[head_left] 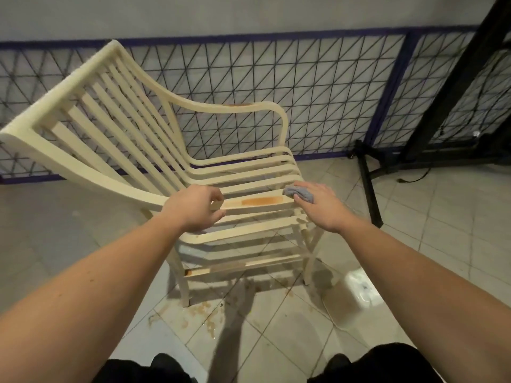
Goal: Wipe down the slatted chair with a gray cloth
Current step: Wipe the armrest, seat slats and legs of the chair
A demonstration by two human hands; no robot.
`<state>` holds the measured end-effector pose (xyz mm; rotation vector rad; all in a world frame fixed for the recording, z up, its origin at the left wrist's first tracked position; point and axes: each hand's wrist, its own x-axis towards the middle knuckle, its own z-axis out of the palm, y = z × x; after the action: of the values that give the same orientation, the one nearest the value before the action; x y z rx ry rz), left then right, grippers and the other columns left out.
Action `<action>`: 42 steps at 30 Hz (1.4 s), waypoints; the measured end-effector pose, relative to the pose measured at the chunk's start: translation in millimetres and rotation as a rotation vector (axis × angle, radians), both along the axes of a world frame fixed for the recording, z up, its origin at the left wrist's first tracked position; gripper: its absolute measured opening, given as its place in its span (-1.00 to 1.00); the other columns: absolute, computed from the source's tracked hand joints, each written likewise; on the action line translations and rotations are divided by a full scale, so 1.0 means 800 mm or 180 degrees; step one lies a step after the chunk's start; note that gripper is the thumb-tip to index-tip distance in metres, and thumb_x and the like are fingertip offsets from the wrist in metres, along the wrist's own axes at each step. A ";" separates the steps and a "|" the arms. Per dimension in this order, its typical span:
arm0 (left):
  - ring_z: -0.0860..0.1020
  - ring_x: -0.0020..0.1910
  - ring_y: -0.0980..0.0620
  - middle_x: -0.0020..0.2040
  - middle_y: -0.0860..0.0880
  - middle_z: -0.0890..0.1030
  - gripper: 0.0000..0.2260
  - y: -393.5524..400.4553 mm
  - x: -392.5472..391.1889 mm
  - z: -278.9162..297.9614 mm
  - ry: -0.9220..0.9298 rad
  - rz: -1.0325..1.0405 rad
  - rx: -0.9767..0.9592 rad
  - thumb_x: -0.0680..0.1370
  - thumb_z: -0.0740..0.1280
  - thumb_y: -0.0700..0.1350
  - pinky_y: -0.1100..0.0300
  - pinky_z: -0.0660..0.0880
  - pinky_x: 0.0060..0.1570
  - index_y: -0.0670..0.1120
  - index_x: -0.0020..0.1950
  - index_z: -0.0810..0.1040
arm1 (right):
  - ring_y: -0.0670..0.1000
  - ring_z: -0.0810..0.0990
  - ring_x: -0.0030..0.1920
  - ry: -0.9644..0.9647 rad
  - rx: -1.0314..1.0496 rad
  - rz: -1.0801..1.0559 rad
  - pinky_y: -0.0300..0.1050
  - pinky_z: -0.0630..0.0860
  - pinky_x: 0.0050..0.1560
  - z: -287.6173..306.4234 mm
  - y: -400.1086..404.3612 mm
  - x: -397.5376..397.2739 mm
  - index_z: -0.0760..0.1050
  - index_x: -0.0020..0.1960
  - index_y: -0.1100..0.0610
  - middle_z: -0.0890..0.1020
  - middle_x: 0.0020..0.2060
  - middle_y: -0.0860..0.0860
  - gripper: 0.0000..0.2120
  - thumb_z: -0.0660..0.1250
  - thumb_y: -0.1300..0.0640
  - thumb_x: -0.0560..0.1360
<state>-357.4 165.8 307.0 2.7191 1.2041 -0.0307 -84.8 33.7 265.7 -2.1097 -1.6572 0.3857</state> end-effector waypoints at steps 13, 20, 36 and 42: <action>0.56 -0.10 0.02 -0.19 0.17 0.58 -0.89 0.011 0.012 0.000 -0.0027 0.0160 -0.0095 0.51 0.48 0.07 0.11 0.53 -0.11 0.07 -0.08 0.62 | -0.07 0.56 0.10 0.0307 0.0806 -0.0369 -0.45 0.41 0.00 0.059 -0.023 0.016 0.60 0.26 0.02 0.61 0.10 -0.11 -0.58 0.26 0.38 0.52; 0.50 -0.20 0.08 -0.19 0.14 0.55 -0.86 0.012 0.019 0.001 -0.0035 0.0253 -0.0186 0.48 0.52 0.04 0.16 0.43 -0.22 0.06 -0.13 0.59 | 0.01 -0.10 0.60 -0.0504 -0.0177 0.0340 0.03 -0.14 0.59 -0.011 -0.025 0.003 0.07 0.59 -0.17 0.08 0.58 -0.19 -0.40 0.18 0.16 0.64; 0.54 -0.10 0.01 -0.11 0.10 0.59 -0.87 0.007 0.016 -0.003 -0.0207 0.0324 -0.0035 0.47 0.52 0.04 0.17 0.44 -0.18 0.05 -0.07 0.63 | 0.13 0.08 0.54 -0.0742 -0.0942 0.0201 0.17 -0.02 0.51 0.004 -0.003 -0.008 -0.07 0.59 -0.24 0.11 0.58 -0.07 -0.25 -0.16 -0.51 0.47; 0.53 -0.09 0.02 -0.16 0.13 0.56 -0.87 0.005 0.016 -0.004 -0.0255 0.0326 -0.0032 0.47 0.52 0.00 0.15 0.48 -0.13 0.05 -0.02 0.65 | 0.01 0.23 0.48 -0.0851 -0.0260 0.0451 0.00 0.05 0.47 -0.006 -0.001 0.002 0.13 0.59 -0.12 0.34 0.50 -0.10 -0.53 0.03 -0.08 0.69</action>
<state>-344.9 170.1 303.4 2.6191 1.3144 0.0838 -83.5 33.2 260.6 -2.1874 -1.9804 0.2245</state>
